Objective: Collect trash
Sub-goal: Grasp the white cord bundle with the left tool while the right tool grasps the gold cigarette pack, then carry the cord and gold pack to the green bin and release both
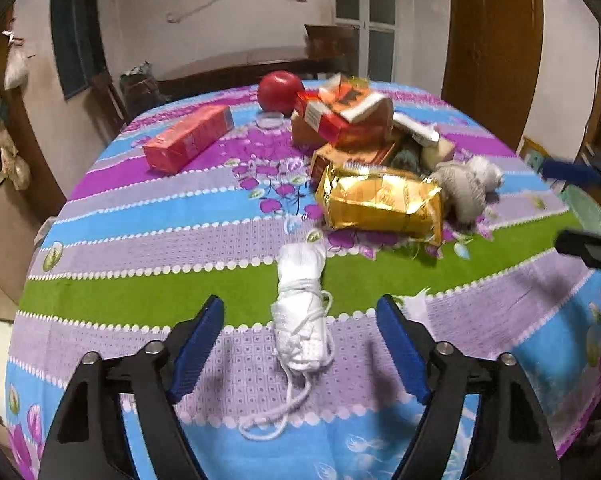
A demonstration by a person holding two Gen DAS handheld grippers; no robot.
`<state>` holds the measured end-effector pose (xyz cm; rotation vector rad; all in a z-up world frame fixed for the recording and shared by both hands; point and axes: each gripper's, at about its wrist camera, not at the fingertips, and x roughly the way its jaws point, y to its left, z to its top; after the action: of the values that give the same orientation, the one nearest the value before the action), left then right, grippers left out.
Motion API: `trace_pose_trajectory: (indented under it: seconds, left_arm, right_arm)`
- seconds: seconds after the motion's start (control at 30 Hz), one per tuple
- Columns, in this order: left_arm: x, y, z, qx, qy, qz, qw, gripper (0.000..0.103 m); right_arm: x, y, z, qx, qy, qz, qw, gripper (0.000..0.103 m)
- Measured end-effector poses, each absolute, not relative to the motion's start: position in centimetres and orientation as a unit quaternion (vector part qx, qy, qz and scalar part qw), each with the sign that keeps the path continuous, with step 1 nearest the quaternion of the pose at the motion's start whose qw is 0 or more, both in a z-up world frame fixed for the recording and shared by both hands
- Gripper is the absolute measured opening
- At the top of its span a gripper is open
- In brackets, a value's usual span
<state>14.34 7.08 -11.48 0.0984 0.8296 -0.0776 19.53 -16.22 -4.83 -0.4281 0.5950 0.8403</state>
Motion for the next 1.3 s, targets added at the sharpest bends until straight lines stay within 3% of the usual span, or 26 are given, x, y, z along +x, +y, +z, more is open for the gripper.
trace_pose_trajectory:
  seconds: [0.17,0.43,0.47,0.5,0.53,0.57,0.6,1.3]
  left_arm:
    - [16.0,7.5,-12.9,0.049,0.431,-0.047,0.900,0.062]
    - [16.6,8.3,-13.1,0.024,0.435,-0.064,0.898,0.060]
    - [16.6,8.3,-13.1,0.026,0.433,-0.063,0.899,0.055]
    - [16.5,8.2,-13.1,0.028,0.430,-0.058,0.900,0.049]
    - [16.6,8.4,-13.1,0.027,0.429,-0.057,0.901,0.044]
    - [16.5,8.6,-13.0,0.021,0.427,-0.059,0.902,0.032]
    - [16.5,8.8,-12.9,0.011,0.428,-0.065,0.901,0.028]
    - [11.7,7.2,-7.4,0.009,0.352,-0.052,0.935,0.027]
  right_arm:
    - [23.7,-12.7,-5.1,-0.241,0.315,0.459,0.795,0.064]
    - [26.5,-7.8,-8.5,-0.316,0.352,0.451,0.757,0.064]
    - [26.6,-7.6,-8.8,-0.321,0.355,0.445,0.756,0.060]
    - [26.6,-7.5,-9.1,-0.325,0.355,0.442,0.757,0.046]
    - [26.3,-7.5,-9.0,-0.319,0.352,0.446,0.759,0.046]
    - [26.1,-7.7,-9.0,-0.311,0.350,0.451,0.760,0.046]
    - [25.6,-7.9,-8.6,-0.303,0.345,0.455,0.763,0.045]
    - [13.7,-18.1,-2.5,-0.035,0.270,0.324,0.906,0.045]
